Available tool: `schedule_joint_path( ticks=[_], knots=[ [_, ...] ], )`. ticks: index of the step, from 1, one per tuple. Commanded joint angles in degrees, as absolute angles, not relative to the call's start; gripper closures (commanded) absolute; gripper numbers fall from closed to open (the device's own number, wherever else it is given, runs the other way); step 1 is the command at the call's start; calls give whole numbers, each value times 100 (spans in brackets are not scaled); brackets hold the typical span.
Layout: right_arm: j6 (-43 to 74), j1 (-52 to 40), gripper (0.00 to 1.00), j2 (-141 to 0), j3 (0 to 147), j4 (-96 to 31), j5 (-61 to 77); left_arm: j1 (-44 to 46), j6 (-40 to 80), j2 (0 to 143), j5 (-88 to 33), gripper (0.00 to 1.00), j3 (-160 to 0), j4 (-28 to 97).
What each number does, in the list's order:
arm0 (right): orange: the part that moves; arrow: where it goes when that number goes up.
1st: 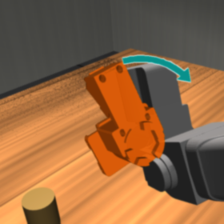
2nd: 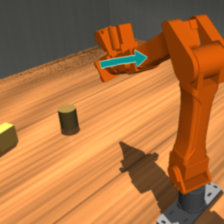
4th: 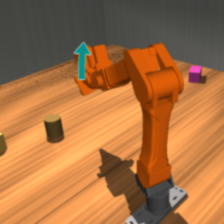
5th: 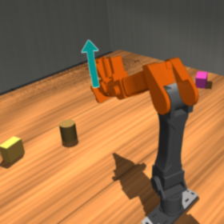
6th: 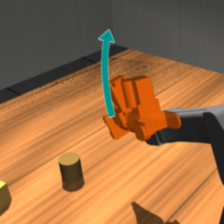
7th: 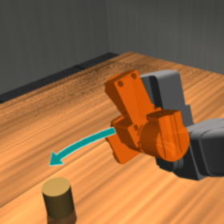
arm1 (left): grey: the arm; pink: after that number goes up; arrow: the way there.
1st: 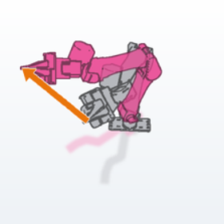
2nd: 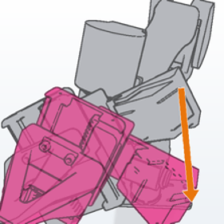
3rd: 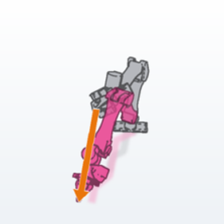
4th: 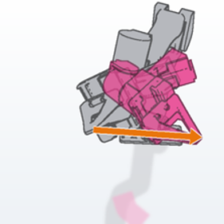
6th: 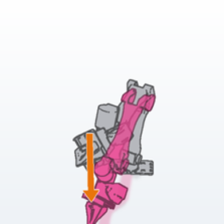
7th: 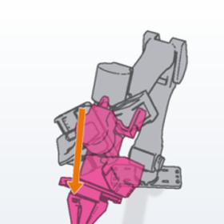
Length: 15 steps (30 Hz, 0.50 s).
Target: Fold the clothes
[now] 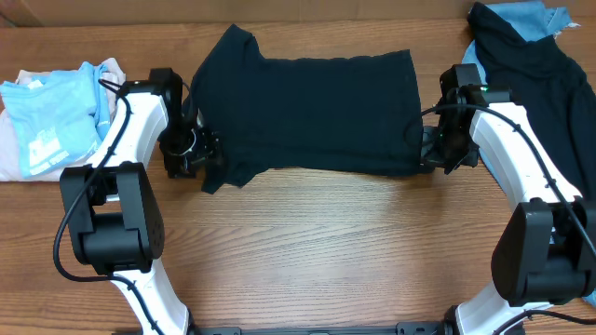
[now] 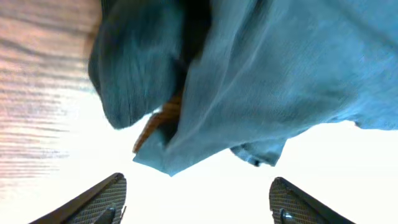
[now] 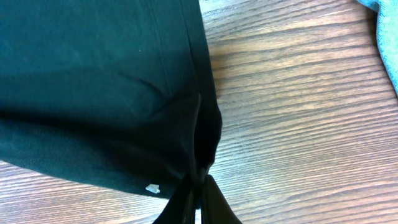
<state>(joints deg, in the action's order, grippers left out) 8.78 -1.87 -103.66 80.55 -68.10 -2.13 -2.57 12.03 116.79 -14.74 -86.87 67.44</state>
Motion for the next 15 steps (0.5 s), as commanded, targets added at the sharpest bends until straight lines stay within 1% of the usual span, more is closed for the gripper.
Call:
schedule_joint_path(
  ticks=[1, 6, 8, 10, 12, 15],
  knots=[
    [899, -152, 96, -10363, 8047, -6781, -246, -143, 1179, 11548, -1334, 25, -8431, 6587],
    [899, -152, 96, -10363, 8047, -6785, -246, -60, 1190, 11550, -1181, 27, -7900, 5664],
    [899, -152, 96, -10363, 8047, -6801, -246, -60, 1212, 11550, -1188, 30, -7725, 5312],
    [899, -152, 96, -10363, 8047, -6803, -246, -60, 1247, 11550, -1271, 37, -7601, 5052],
    [899, -152, 96, -10363, 8047, -6801, -246, -58, 1245, 11550, -1369, 50, -7557, 4934],
    [899, -152, 96, -10363, 8047, -6796, -246, -43, 1240, 11550, -1540, 80, -7553, 4895]
  ],
)
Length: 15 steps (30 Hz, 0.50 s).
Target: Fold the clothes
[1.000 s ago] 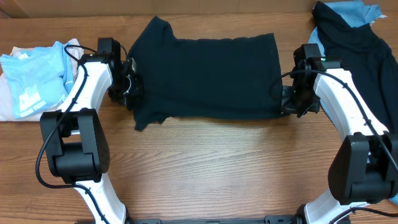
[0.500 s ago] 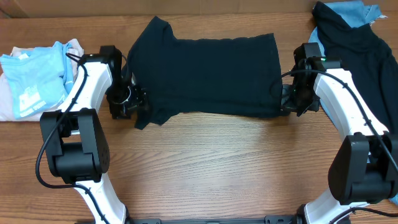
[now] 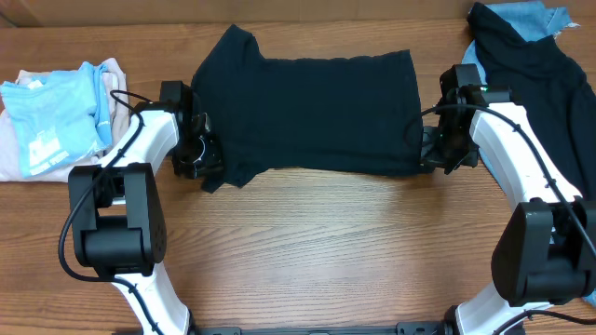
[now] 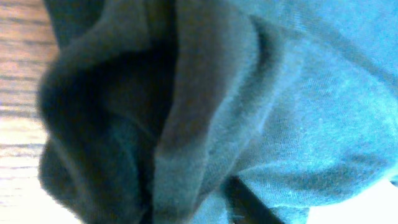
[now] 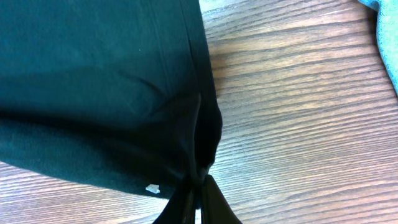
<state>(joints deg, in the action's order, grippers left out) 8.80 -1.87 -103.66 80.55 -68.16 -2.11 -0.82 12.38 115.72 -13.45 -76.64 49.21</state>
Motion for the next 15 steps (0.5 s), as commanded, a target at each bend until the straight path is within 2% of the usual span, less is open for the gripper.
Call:
schedule_joint_path(
  ticks=[1, 2, 9, 15],
  knots=[
    [899, -152, 96, -10363, 8047, -6799, -246, -36, 1232, 11550, -1632, 90, -7553, 4897],
    [899, -152, 96, -10363, 8047, -6799, -246, -34, 1216, 11550, -1721, 96, -7553, 4904],
    [899, -152, 96, -10363, 8047, -6796, -246, -45, 891, 11432, -2086, 96, -7651, 5374],
    [923, -152, 96, -10363, 8047, -6866, -231, -106, 576, 10659, -2056, 96, -7749, 6252]
  ],
)
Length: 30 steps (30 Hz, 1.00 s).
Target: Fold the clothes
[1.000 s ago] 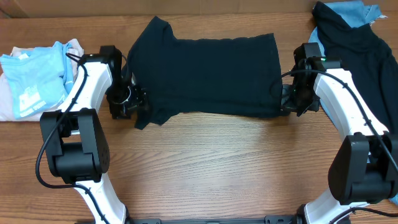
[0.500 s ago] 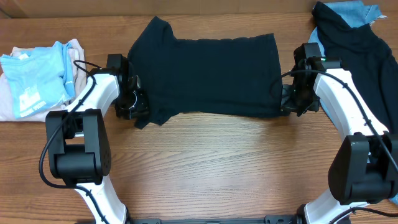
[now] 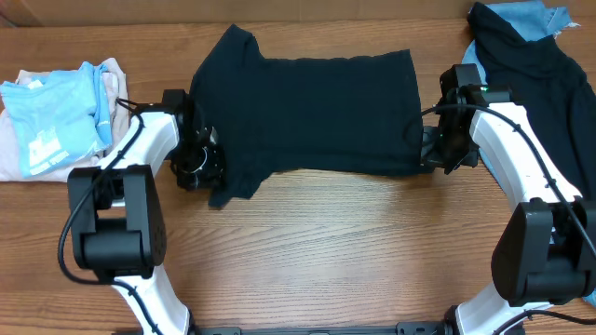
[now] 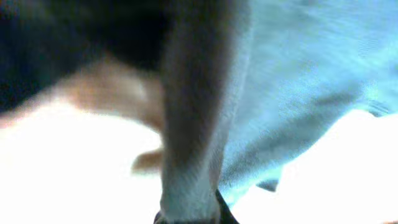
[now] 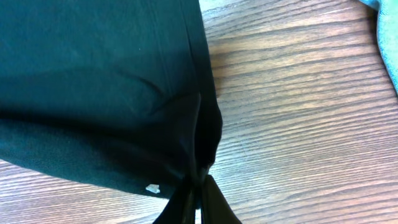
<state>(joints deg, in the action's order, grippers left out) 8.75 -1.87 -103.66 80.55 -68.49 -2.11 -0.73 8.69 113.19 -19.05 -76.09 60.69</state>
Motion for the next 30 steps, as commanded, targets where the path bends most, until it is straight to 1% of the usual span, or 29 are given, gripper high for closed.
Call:
schedule_joint_path(
  ticks=[1, 5, 10, 18, 24, 30],
  knots=[
    [923, -152, 96, -10363, 8047, -6895, -228, -123, 576, 10481, -2049, 96, -7749, 6410],
    [1015, -152, 96, -10363, 8047, -7041, -228, -213, 578, 9773, -1946, 96, -7749, 6941],
    [1076, -152, 96, -10318, 8047, -7240, -226, -301, 578, 9129, -1461, 96, -7747, 7432],
    [1149, -152, 96, -9944, 8047, -7686, -231, -309, 598, 8899, -1396, 96, -7703, 7955],
    [1205, -154, 96, -9673, 7977, -7887, -209, -309, 869, 8711, -1398, 96, -7389, 7905],
    [1201, -154, 96, -9655, 7977, -7546, -84, -309, 1125, 8646, -1398, 96, -7236, 7183]
  ],
)
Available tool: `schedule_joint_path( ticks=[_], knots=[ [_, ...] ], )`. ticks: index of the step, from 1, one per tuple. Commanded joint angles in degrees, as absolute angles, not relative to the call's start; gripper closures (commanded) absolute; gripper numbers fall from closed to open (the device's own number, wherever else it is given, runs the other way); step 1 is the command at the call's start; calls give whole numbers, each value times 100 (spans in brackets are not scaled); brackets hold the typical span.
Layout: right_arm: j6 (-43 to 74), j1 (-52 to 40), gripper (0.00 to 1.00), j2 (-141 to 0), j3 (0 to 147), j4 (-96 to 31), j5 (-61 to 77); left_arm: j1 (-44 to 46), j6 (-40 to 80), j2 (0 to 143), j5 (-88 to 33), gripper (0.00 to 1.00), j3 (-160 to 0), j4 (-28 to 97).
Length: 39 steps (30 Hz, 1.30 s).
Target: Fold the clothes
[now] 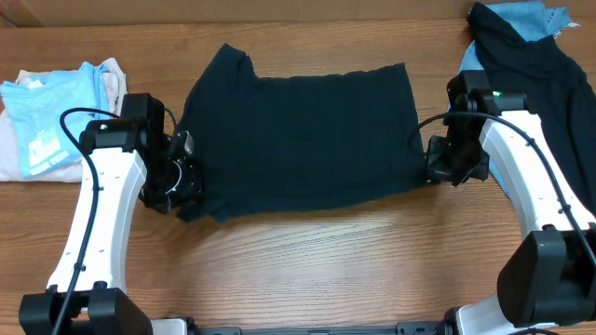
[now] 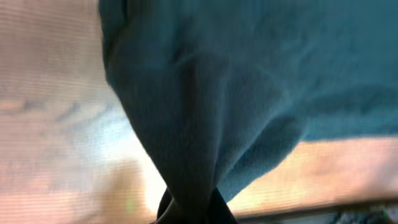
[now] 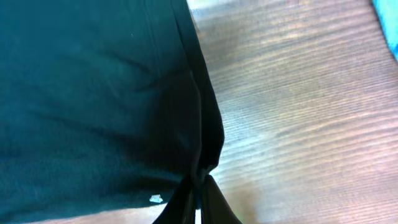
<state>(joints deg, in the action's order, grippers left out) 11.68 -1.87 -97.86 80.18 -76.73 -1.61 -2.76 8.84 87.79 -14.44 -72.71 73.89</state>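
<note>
A dark navy T-shirt (image 1: 303, 130) lies spread across the middle of the wooden table. My left gripper (image 1: 177, 197) is shut on its near left corner, and the cloth (image 2: 205, 112) hangs bunched from the jaws in the left wrist view. My right gripper (image 1: 438, 170) is shut on the near right corner, where the hem (image 3: 199, 137) runs into the closed fingers. Both held corners sit nearer the front edge than the rest of the shirt.
A light blue and pale pink pile of folded clothes (image 1: 51, 116) lies at the far left. A heap of dark and blue garments (image 1: 535, 65) fills the far right corner. Bare wooden table (image 1: 317, 270) stretches along the front.
Both grippers have moved toward the front edge with the shirt's near corners in them. The shirt's near edge now lies farther forward and its body looks stretched flatter.
My right gripper held the shirt's near right corner throughout. My left gripper stood open beside the near left sleeve, then pushed into the cloth, then was shut on it. Now both corners have been drawn forward together.
</note>
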Motion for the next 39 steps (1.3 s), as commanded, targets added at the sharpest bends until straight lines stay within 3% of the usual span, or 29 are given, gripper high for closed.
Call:
schedule_joint_path(
  ticks=[1, 13, 27, 39],
  knots=[
    [1197, -158, 96, -9655, 7977, -7389, 10, -309, 1177, 8650, -1398, 96, -7238, 6982],
    [1035, -301, 96, -10051, 7977, -6045, 71, -287, 1688, 8847, -1245, 96, -7236, 5190],
    [1094, -274, 96, -10368, 7977, -4550, -532, -287, 1739, 10300, -1212, 96, -7236, 4053],
    [1090, -255, 96, -10407, 7964, -4421, -532, -287, 1741, 10608, -1317, 94, -7238, 3282]
  ],
)
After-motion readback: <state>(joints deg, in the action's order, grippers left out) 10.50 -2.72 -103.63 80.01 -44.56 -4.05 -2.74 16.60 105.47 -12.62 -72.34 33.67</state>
